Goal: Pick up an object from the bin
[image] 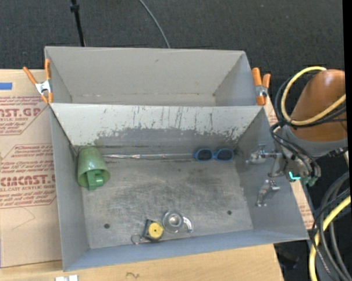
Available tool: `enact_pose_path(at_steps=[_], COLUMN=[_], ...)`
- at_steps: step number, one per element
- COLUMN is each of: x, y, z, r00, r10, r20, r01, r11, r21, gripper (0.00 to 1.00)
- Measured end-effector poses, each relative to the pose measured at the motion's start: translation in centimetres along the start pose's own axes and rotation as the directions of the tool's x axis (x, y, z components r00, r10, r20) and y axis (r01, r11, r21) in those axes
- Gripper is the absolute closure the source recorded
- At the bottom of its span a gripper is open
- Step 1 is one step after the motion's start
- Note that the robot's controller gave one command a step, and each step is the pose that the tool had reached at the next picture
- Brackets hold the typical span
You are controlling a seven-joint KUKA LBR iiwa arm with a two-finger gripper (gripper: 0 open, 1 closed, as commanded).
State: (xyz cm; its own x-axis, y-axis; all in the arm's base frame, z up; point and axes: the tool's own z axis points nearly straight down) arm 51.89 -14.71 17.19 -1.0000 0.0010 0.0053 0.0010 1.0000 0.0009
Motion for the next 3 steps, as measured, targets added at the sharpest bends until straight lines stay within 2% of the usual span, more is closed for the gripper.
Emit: enact_pose_path(at_steps=[1, 2, 3], x=[2.3, -6.9, 1.4], y=[2.3, 14.4, 18.8], z=[6.5, 4.4, 3.7], r00=[0.783, 0.707, 0.635], r10=[-0.622, -0.707, -0.773], r20=[0.002, 0.013, 0.003], r01=[0.622, 0.707, 0.773], r11=[0.783, 0.707, 0.635], r21=[0.000, 0.005, -0.001], gripper=[0.00, 0.00, 0.00])
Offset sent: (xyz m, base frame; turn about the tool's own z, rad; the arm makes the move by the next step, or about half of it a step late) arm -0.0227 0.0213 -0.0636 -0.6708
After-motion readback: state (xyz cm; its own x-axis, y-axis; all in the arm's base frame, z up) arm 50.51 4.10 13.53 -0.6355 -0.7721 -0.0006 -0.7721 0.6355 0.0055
